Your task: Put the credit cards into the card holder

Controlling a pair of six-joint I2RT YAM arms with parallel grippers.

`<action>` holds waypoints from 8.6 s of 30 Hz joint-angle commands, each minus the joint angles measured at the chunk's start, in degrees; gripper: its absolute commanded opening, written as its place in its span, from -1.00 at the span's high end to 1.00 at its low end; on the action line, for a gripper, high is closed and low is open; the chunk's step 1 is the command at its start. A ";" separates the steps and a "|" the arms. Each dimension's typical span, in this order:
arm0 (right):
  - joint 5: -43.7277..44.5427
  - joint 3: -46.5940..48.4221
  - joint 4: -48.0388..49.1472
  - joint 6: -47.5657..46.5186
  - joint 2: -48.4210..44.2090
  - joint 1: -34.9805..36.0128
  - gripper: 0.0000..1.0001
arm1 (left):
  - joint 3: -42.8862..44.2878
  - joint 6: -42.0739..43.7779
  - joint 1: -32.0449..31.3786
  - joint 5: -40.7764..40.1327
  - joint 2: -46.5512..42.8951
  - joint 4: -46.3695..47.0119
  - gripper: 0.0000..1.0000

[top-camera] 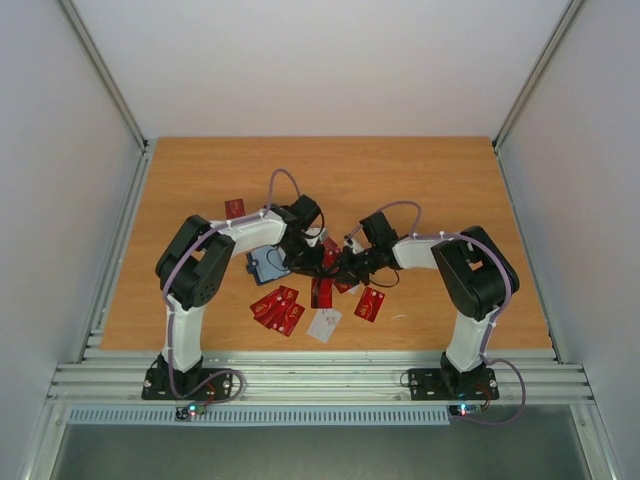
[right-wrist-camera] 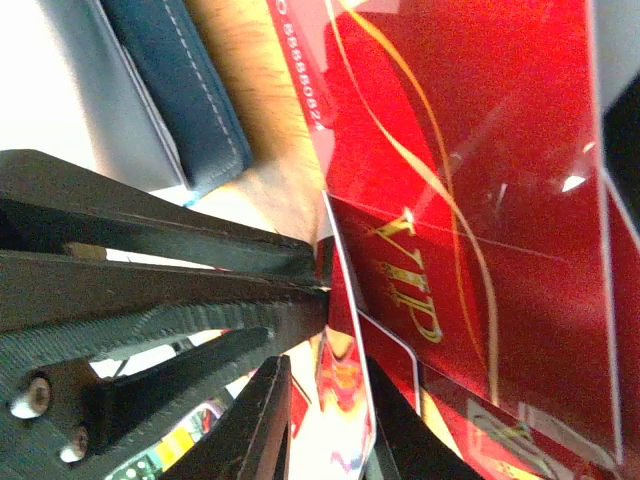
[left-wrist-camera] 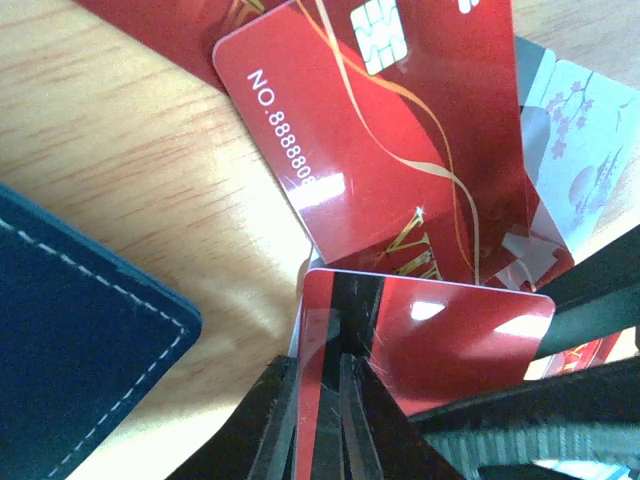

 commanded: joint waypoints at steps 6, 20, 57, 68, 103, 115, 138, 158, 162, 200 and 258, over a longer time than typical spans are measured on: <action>2.01 2.43 -6.55 -3.45 0.90 0.07 0.97 | -1.01 -0.83 -0.11 -0.67 1.05 2.13 0.70; -5.76 4.94 -12.56 -5.84 -8.00 -4.19 0.98 | 2.73 0.90 3.43 -4.85 -15.05 -6.81 0.41; -29.98 15.44 52.72 40.80 -14.09 -5.12 0.98 | -4.79 -15.47 16.78 39.21 -38.01 17.09 0.28; -29.49 15.97 46.62 37.01 -14.33 -5.01 0.96 | -10.37 -30.37 16.80 39.45 -37.86 35.66 0.99; -16.46 24.66 11.87 14.42 -15.20 -4.66 0.60 | -20.37 -49.28 16.80 32.19 -37.63 63.43 1.00; -15.28 27.50 11.03 13.90 -12.45 -4.65 0.76 | -21.74 -51.69 16.80 32.62 -36.10 67.26 1.00; -6.00 33.67 -21.66 -14.64 -0.80 0.78 0.97 | -15.49 -6.84 24.84 2.89 -36.10 -5.39 0.56; -0.15 47.66 -27.97 -20.43 17.02 6.16 0.97 | -12.94 -2.81 23.64 5.89 -22.02 -2.82 0.75; 0.13 48.83 -28.66 -21.79 19.25 6.14 0.98 | -11.11 -2.89 21.49 5.62 -19.36 -3.06 0.72; 4.08 45.58 -27.34 -28.27 25.86 7.99 0.98 | -10.35 2.51 21.92 -5.82 -11.44 -8.81 0.83; -1.13 50.09 -21.14 -19.94 29.15 5.49 0.98 | -10.35 6.02 21.91 -9.08 -7.05 -11.02 0.90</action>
